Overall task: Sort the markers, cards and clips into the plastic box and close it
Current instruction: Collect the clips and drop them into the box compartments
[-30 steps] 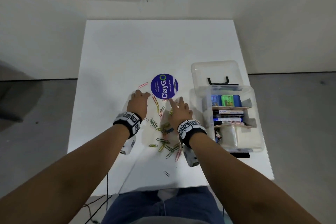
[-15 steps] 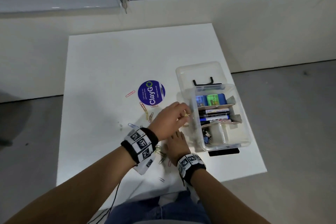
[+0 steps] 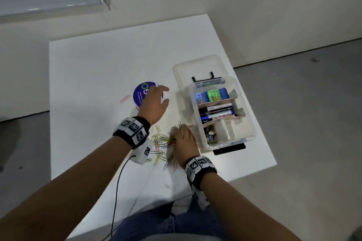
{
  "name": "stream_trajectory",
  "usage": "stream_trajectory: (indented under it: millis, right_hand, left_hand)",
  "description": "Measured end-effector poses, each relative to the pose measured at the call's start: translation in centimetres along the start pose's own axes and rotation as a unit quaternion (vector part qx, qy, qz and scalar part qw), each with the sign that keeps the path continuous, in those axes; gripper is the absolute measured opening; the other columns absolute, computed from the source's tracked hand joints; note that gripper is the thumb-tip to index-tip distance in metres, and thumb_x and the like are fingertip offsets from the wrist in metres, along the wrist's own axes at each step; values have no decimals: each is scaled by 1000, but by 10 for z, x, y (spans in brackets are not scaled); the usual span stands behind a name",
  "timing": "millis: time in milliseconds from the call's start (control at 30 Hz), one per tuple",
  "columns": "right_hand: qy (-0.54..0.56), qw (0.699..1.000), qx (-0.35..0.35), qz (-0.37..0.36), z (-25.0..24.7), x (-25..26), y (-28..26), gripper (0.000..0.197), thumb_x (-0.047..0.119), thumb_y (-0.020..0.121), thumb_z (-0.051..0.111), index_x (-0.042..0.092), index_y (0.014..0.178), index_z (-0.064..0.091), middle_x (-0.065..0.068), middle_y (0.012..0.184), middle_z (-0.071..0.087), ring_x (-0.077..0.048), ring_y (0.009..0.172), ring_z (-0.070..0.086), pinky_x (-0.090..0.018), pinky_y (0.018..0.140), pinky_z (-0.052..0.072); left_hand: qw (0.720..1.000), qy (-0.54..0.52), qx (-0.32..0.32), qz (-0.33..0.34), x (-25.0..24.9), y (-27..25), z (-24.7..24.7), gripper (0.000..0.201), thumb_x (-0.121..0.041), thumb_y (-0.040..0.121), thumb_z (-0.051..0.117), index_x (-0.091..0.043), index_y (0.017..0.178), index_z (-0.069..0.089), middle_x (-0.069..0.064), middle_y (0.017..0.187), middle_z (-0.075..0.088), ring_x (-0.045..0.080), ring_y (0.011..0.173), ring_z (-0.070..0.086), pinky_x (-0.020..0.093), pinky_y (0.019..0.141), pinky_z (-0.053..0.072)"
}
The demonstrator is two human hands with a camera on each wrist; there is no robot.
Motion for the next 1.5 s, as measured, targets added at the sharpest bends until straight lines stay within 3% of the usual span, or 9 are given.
stream_trajectory:
  millis: [167,267,400,533,700,800,1100,1300,1500]
  right_hand:
    - [-14,1000,-6,18,-2,-7,6,73,12,86,55,12,150,20,-22,158,11,-38,147,9,-47,120,15]
    - [-26,999,24,37,-2,-11,14,80,19,88,57,13,152,11,-18,160,2,-36,149,2,-46,121,7]
    - [-80,995,51,-3,4,5,22,69,26,88,56,10,147,24,-16,154,21,-37,141,24,-48,116,26]
    - [-136,988,51,-55,8,24,14,53,8,83,55,9,134,39,-15,137,38,-34,122,42,-44,96,44]
    - [-151,983,72,-78,5,33,10,53,-8,77,54,6,126,43,-16,129,43,-33,117,44,-41,85,50]
    - [-140,983,96,-62,3,34,12,49,-9,79,54,4,126,44,-15,130,43,-32,120,45,-43,87,50]
    - [-34,998,-1,-45,-49,44,12,35,-7,87,48,6,118,60,-12,118,58,-30,106,60,-35,87,49]
    - [91,989,-91,-69,-128,32,-8,22,7,91,58,9,111,67,-9,109,68,-23,98,65,-27,87,52]
    - [136,977,-163,-29,-206,-34,-37,23,10,90,62,13,112,69,-2,104,72,-13,93,66,-25,84,51]
  left_hand:
    - [963,150,45,-218,139,16,-14,73,-40,92,56,-11,150,21,18,157,16,36,144,22,50,115,29]
    - [957,188,85,-203,163,1,-7,73,-45,95,49,-6,150,18,16,160,10,32,148,12,54,115,28]
    - [972,163,127,-114,137,-47,23,80,-49,93,52,-6,152,18,15,162,9,32,150,8,47,121,17]
    - [960,227,154,-48,112,-97,46,86,-44,77,75,-21,148,32,9,158,22,30,143,25,45,112,35]
    - [978,183,81,-65,104,-100,41,39,-13,83,69,-20,119,56,6,124,47,26,114,46,39,90,49]
    - [977,175,98,-72,103,-94,44,15,-16,91,59,-15,105,58,7,108,53,26,104,51,36,81,46]
    - [990,84,59,-95,87,-95,6,4,-12,89,62,-13,92,65,6,89,62,24,85,61,28,71,43]
    - [994,-86,30,-63,-8,-97,-21,4,-10,86,68,-13,88,66,1,82,68,14,75,64,24,69,51]
    - [991,-118,64,25,-127,-73,26,5,-13,86,68,-13,91,66,-5,82,65,1,71,59,12,66,46]
Point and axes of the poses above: each hand's wrist, its own y-axis towards the middle knuckle, its own z-axis out of the palm, x = y × z, the point moved 10 cm from there along y, towards the middle knuckle
